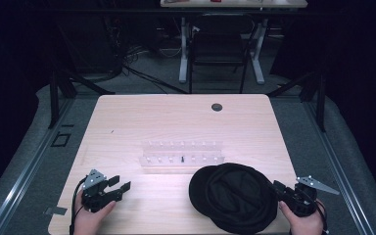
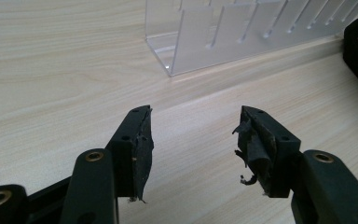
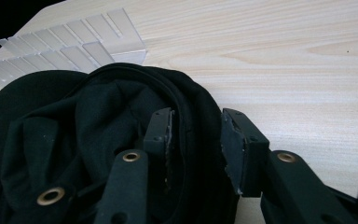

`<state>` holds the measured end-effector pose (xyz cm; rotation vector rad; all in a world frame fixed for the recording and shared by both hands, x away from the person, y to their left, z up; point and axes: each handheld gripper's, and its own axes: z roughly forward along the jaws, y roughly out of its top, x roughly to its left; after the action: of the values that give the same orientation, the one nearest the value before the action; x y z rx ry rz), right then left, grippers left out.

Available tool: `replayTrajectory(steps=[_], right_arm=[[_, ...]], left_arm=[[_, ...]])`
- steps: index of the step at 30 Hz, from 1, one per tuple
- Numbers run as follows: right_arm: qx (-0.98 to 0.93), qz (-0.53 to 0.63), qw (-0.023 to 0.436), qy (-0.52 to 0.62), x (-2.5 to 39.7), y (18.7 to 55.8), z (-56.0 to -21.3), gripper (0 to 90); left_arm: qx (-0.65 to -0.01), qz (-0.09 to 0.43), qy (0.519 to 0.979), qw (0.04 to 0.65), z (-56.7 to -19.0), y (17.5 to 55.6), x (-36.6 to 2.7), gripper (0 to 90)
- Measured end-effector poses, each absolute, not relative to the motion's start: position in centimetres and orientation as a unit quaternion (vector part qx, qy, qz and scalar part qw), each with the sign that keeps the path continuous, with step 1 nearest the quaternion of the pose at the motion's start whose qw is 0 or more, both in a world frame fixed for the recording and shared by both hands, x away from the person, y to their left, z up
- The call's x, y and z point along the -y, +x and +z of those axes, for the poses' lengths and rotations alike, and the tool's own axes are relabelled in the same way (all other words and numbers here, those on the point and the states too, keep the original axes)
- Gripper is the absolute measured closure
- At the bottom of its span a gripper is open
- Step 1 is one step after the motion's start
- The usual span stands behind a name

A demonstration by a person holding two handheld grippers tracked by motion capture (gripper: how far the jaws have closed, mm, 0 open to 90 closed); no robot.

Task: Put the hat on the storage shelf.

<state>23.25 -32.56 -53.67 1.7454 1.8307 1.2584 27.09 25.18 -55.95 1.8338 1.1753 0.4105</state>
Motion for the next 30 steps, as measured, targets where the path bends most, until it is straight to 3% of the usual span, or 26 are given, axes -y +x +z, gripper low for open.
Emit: replayTrajectory(steps=[22,30], right_arm=[[-0.640,0.378,0.121,0.658,33.04,22.47,-53.29,63.8],[-0.653,0.364,0.092,0.658,33.25,22.60,-53.45,84.9]], left_arm=[[-0.468,0.155,0.742,0.455,-55.63,27.42,-24.92,45.5],[-0.466,0.153,0.742,0.456,-55.65,27.42,-24.80,45.5]])
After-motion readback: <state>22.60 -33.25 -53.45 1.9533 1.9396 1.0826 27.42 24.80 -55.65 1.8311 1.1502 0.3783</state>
